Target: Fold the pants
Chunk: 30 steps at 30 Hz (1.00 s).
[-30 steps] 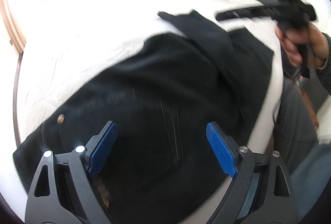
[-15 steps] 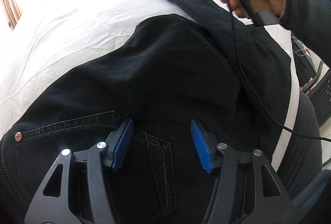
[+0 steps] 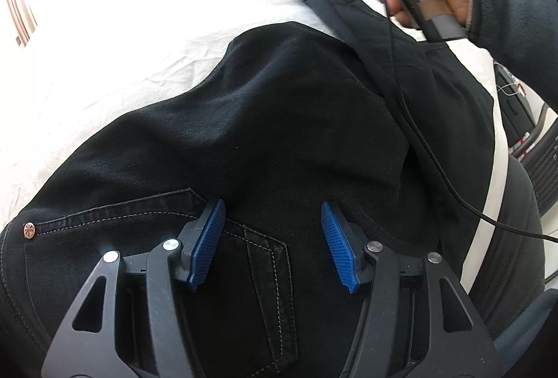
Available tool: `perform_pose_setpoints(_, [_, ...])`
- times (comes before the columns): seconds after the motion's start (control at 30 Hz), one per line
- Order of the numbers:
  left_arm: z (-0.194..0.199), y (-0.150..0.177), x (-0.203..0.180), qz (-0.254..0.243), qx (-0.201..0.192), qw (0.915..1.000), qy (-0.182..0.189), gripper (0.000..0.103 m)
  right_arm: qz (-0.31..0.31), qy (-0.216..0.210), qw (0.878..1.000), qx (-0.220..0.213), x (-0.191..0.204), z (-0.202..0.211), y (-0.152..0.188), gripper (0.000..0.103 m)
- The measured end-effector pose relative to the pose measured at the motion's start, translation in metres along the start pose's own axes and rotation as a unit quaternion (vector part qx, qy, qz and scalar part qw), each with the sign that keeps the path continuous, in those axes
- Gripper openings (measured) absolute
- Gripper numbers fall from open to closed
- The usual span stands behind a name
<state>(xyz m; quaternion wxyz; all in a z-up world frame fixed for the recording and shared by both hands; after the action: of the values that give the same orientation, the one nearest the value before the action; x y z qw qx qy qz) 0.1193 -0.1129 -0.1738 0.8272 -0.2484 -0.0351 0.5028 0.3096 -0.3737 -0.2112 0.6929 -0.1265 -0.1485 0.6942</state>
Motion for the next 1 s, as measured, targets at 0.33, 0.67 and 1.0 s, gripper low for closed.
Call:
perform_pose_setpoints(0.33, [-0.009,-0.007,-0.002,0.011,0.003,0.9997,-0.022,0.056,-0.106,-0.02,0.984,-0.145,-0.085,0.12,0.046,0.007])
perform_pose_setpoints(0.67, [-0.026,-0.016,-0.018,0.004,0.013,0.9985,-0.053,0.056,-0.274,0.014,0.939,-0.207,-0.212,0.181,0.194,0.006])
perform_pose_setpoints(1.0, [-0.042,-0.016,-0.034,-0.009,0.003,0.9975,-0.07,0.056,-0.365,0.006,0.913,-0.184,-0.246,0.152,0.292,0.006])
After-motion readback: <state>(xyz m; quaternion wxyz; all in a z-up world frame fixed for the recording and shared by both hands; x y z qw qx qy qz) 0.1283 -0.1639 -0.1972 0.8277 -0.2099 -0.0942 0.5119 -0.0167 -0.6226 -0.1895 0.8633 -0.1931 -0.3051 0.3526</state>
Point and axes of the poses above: each gripper's, at about its wrist camera, not at the fingertips, and z roughly against the way its jaws point, x to its left, y to its underside, the point moved 3 cm from there along -z, roughly the way its jaws point, and after that the axes turned 8 degrees about z, right-handed, at the moved point
